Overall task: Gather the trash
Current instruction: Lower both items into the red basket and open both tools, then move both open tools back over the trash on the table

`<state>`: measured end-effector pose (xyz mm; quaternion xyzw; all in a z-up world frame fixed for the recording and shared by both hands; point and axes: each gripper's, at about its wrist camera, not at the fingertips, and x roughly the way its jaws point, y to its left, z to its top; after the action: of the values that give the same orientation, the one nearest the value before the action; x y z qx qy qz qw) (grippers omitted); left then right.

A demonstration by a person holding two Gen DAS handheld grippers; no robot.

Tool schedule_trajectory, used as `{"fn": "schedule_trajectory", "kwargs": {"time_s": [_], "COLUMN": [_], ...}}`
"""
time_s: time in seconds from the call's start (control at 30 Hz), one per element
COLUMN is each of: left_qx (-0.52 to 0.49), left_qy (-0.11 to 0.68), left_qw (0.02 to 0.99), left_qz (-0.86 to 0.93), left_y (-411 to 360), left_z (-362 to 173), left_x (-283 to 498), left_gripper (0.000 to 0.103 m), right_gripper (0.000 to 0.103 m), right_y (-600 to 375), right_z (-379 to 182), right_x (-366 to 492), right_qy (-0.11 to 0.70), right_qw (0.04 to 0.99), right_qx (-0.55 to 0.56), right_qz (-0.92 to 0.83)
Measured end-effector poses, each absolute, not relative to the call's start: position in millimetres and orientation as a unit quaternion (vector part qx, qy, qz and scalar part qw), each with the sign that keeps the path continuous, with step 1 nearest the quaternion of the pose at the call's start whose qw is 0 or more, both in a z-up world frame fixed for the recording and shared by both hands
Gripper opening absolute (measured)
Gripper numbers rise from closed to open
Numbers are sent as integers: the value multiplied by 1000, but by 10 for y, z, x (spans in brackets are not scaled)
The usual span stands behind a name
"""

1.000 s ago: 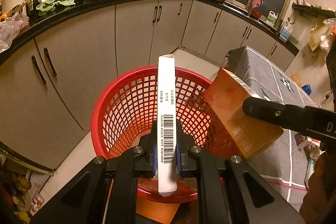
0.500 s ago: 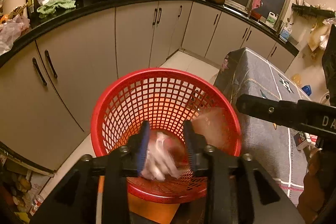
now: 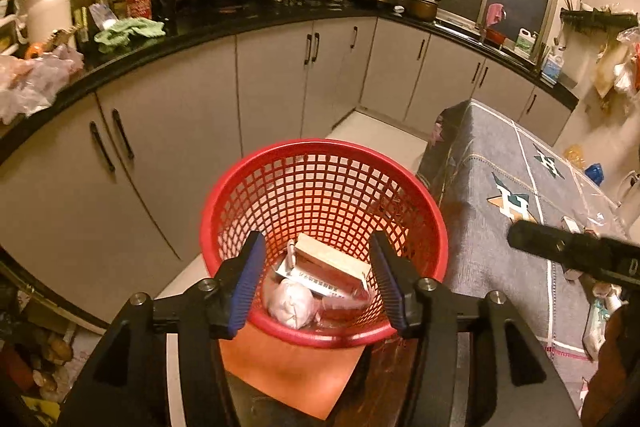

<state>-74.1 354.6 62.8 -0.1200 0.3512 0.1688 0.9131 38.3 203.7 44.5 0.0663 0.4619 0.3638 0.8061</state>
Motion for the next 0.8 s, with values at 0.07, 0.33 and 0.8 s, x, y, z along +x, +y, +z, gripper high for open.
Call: {"fn": "schedule_trajectory", "kwargs": {"time_s": [0.07,0.33,0.8], "left_qx": [-117,-85,-18], "left_qy": [348,347,351], "left_qw": [914,918,926], "left_qz": [174,175,138], "left_y": [3482,3135,2382], "left_z": [650,673,706], "left_x": [-792,-947,-994], "left_gripper": [58,59,62], "right_gripper": [49,49,55], "right_y": [1918,1499,632], "right_z": [426,336,369], "right_x": [341,37,-268], "right_qy": [463,466,444], "right_qw": [809,809,833], "right_qx": [66,76,101], "right_qz": [355,350,314]}}
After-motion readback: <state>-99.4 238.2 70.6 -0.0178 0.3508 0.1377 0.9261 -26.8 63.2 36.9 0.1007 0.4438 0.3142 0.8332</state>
